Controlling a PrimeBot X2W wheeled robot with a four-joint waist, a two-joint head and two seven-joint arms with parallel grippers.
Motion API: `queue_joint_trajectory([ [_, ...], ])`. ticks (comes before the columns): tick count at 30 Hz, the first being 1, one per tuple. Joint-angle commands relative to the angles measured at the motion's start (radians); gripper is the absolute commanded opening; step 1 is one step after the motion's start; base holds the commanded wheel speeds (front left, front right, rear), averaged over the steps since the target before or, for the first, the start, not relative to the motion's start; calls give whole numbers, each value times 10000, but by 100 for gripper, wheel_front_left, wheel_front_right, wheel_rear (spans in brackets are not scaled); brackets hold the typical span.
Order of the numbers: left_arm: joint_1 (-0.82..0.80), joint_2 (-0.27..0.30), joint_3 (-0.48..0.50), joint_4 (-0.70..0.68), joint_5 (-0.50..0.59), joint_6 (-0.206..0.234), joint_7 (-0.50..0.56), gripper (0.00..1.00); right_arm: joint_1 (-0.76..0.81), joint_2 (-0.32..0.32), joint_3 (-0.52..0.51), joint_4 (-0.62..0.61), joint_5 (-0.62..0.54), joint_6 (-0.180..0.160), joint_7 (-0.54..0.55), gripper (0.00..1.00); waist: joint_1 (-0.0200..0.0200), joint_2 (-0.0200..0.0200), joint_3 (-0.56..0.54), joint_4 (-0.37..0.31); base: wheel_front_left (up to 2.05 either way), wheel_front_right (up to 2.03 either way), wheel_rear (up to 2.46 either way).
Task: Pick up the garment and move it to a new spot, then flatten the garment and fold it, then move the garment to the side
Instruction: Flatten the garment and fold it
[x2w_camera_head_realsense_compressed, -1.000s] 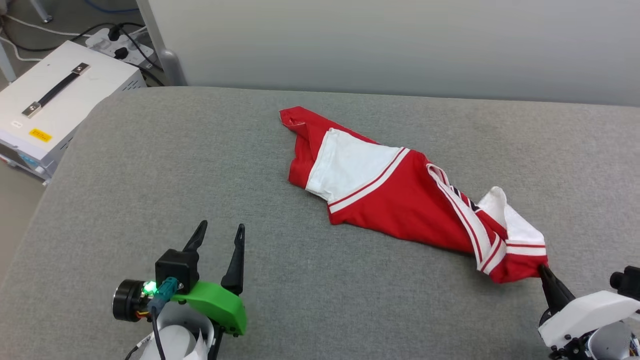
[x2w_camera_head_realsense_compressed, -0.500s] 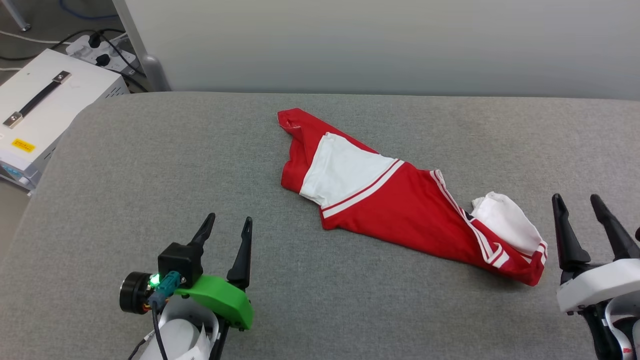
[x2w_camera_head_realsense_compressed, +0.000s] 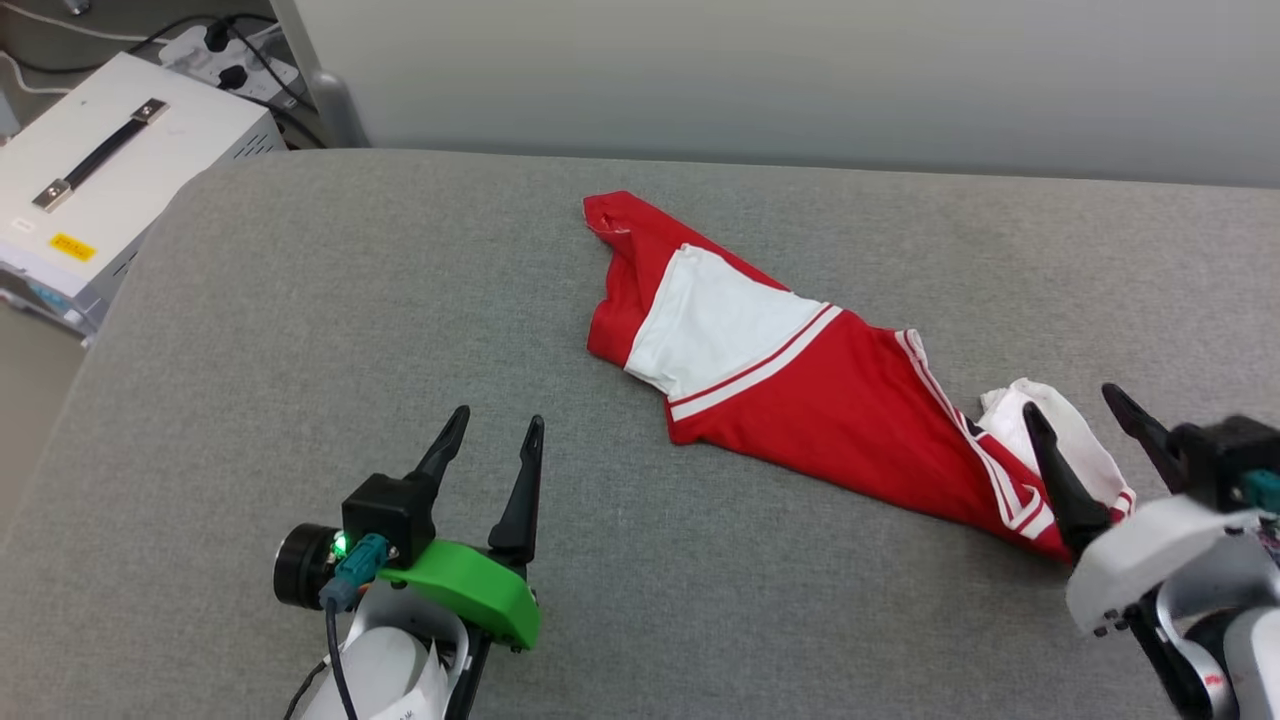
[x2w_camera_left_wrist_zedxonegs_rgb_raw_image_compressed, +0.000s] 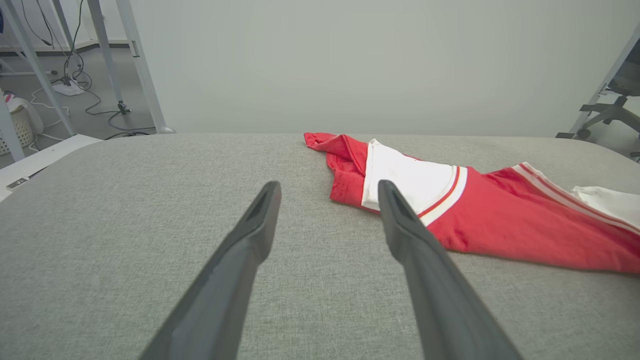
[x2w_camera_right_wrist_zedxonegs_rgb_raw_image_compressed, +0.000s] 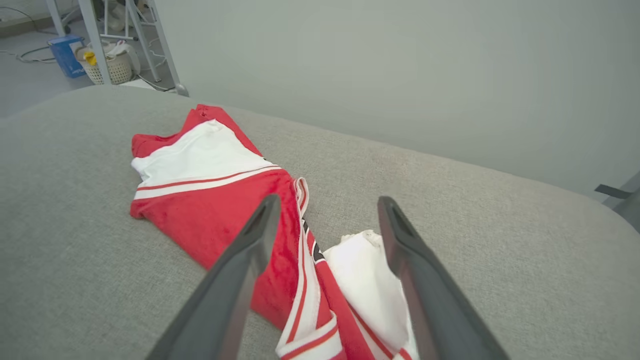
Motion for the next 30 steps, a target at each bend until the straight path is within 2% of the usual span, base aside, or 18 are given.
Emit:
queue_joint_trajectory([
  [1, -233, -71, 4, -23, 149, -60, -57, 100, -475, -178, 170, 79, 160, -6, 563, 100, 0, 108, 330, 286, 0, 0, 0],
  [7, -502, -283, -37, 125, 287, -166, -57, 100, -2394, -1122, 1123, 909, 1383, -6, 4079, 100, 0, 108, 1006, 904, 0, 0, 0],
  [9, -609, -359, -76, 208, 349, -221, -58, 100, -2992, -1397, 1309, 1274, 1605, -6, 4996, 100, 0, 108, 1234, 1163, 0, 0, 0],
  [11, -713, -440, -76, 263, 404, -259, -58, 100, -3525, -1399, 1275, 1712, 1915, -6, 5653, 100, 0, 108, 1428, 1413, 0, 0, 0],
  [17, -891, -670, 31, 364, 513, -377, -58, 100, -4601, -1600, 1450, 2967, 2120, -6, 6546, 100, 0, 108, 1821, 2073, 0, 0, 0],
  [24, -956, -838, 169, 436, 715, -494, -58, 100, -5070, -1768, 1676, 4108, 1927, -6, 6480, 100, 0, 108, 1983, 2406, 0, 0, 0],
  [26, -970, -855, 166, 509, 859, -498, -58, 100, -5112, -1742, 1723, 4347, 1958, -6, 6357, 0, 0, 108, 1980, 2428, 0, 0, 0],
  [30, -940, -905, 230, 597, 992, -522, -58, 100, -5167, -1693, 1866, 4573, 2129, -6, 5848, 0, 0, 108, 1882, 2409, 0, 0, 0],
])
